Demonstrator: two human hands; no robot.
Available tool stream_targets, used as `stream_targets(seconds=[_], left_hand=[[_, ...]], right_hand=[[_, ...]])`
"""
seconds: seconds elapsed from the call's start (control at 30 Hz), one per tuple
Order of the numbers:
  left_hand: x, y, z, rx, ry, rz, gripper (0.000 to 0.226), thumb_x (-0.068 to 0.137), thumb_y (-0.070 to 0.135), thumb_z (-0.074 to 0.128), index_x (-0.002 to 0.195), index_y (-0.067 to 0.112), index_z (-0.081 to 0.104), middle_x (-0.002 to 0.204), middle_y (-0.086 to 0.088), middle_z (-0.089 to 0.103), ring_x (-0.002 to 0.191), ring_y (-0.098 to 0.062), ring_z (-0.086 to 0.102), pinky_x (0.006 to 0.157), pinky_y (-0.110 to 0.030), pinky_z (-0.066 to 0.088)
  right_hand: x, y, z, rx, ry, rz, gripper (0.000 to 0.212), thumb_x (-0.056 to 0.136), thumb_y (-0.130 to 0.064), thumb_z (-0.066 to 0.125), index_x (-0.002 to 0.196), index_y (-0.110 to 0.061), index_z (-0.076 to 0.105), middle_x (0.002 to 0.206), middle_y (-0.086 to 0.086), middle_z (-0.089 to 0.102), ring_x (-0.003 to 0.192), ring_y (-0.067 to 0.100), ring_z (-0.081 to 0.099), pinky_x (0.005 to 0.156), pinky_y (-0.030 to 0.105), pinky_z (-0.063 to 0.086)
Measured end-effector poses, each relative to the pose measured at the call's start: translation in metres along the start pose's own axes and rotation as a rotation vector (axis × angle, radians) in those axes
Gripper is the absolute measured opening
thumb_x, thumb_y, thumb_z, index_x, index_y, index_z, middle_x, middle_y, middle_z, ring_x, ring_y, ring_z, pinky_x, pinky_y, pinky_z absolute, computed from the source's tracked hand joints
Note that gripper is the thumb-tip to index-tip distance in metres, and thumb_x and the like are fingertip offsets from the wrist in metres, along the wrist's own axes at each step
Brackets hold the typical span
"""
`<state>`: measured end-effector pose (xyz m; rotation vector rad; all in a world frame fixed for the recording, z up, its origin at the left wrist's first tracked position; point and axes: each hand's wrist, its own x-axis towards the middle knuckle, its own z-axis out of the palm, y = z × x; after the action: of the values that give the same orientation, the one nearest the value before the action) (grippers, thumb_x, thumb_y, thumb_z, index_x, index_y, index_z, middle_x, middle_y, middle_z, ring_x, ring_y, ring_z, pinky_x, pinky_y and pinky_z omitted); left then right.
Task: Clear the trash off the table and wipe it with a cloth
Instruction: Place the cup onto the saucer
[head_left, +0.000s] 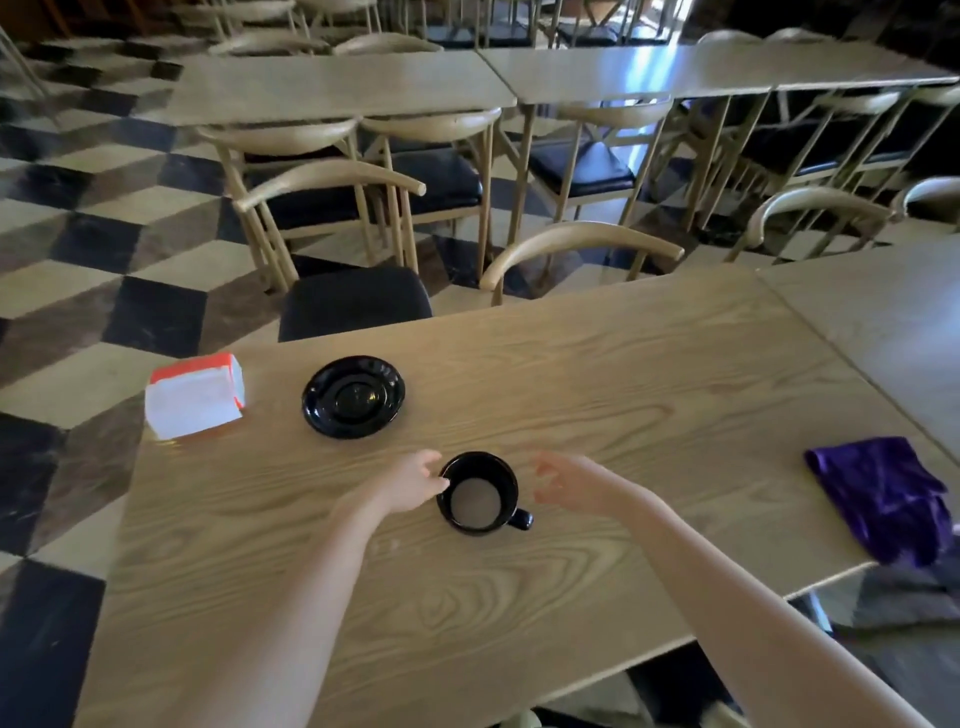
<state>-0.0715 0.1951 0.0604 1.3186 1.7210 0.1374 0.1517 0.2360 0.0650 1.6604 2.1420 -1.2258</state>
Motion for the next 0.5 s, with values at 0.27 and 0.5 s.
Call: stream_targets(seconds=[0.27, 0.5], left_hand=[[0.016, -0.015, 0.030, -0.648, 0.028, -0.176, 0.047, 0.100, 0.012, 0.040, 0.146, 0.012, 0.030, 0.147, -0.013, 0.037, 0.125, -0.027, 0.046, 0.100, -0.045, 0.047], [0.023, -0.011, 0.044, -0.829, 0.144, -0.246, 0.042, 0.097, 0.002, 0.043, 0.139, 0.006, 0.041, 0.119, -0.009, 0.050, 0.109, -0.024, 0.054, 0.091, -0.041, 0.050]], right_hand=[[0.015, 0.023, 0.044, 0.096, -0.080, 0.007, 0.065, 0.080, -0.024, 0.069, 0.138, -0.026, 0.040, 0.129, 0.004, 0.058, 0.101, 0.018, 0.062, 0.083, 0.022, 0.041], [0.030, 0.034, 0.055, 0.326, 0.053, -0.051, 0.033, 0.083, -0.005, 0.056, 0.112, -0.017, 0.063, 0.094, 0.003, 0.068, 0.076, 0.016, 0.060, 0.082, 0.039, 0.055]])
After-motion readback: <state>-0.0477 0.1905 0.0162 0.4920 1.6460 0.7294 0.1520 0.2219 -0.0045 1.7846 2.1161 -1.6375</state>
